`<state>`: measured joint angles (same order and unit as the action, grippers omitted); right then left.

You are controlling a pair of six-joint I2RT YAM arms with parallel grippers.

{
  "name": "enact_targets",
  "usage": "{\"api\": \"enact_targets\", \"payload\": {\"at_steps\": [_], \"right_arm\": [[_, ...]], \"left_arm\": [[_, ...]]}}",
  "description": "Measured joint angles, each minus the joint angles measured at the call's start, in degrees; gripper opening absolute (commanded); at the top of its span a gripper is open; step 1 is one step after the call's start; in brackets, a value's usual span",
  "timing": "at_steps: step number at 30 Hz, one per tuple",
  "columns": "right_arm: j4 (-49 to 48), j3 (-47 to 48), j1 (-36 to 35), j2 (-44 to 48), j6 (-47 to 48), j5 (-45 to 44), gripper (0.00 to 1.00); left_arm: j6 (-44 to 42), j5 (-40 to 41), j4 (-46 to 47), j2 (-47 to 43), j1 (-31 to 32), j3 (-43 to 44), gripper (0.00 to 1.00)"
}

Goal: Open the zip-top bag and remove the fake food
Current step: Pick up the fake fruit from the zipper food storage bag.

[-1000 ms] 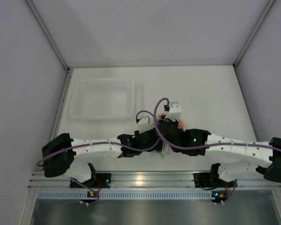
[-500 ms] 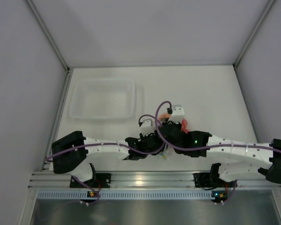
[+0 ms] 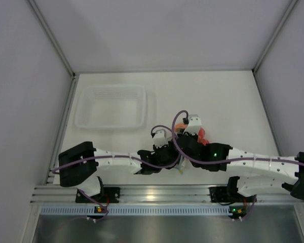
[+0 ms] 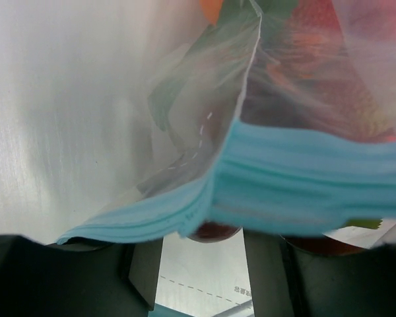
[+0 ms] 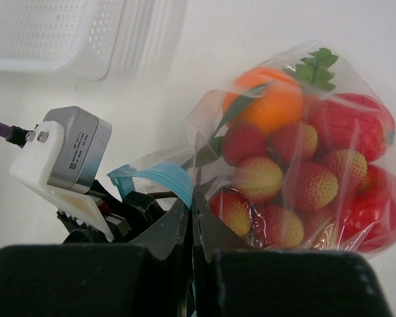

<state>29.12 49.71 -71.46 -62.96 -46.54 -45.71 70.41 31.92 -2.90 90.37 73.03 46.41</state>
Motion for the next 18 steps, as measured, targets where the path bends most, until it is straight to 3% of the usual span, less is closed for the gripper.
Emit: {"api": "enact_targets", "payload": {"at_steps": [3,13,17,18], "right_arm": [[-1.2,-0.8,0.0,0.7,-0.3,1.1,0.00],[-4.8,-1.7,0.0,2.6,-1.7,3.2,0.00],[-4.9,-1.7,0.3,2.3,-1.6,3.7,0.00],[-4.9,-1.7,0.4,2.1,-1.5,3.8,0.00]], "left_arm": [[0.0,1.4,0.3,-0.5,0.3,-0.7,0.27],[-1.7,7.7,-2.3,-2.1,0.6,-1.8,0.28],[-1.8,9.1,-3.2,-2.1,0.6,-1.7,0.41],[-2.0,9.1,-3.5,-2.1,0.6,-1.5,0.49]]}}
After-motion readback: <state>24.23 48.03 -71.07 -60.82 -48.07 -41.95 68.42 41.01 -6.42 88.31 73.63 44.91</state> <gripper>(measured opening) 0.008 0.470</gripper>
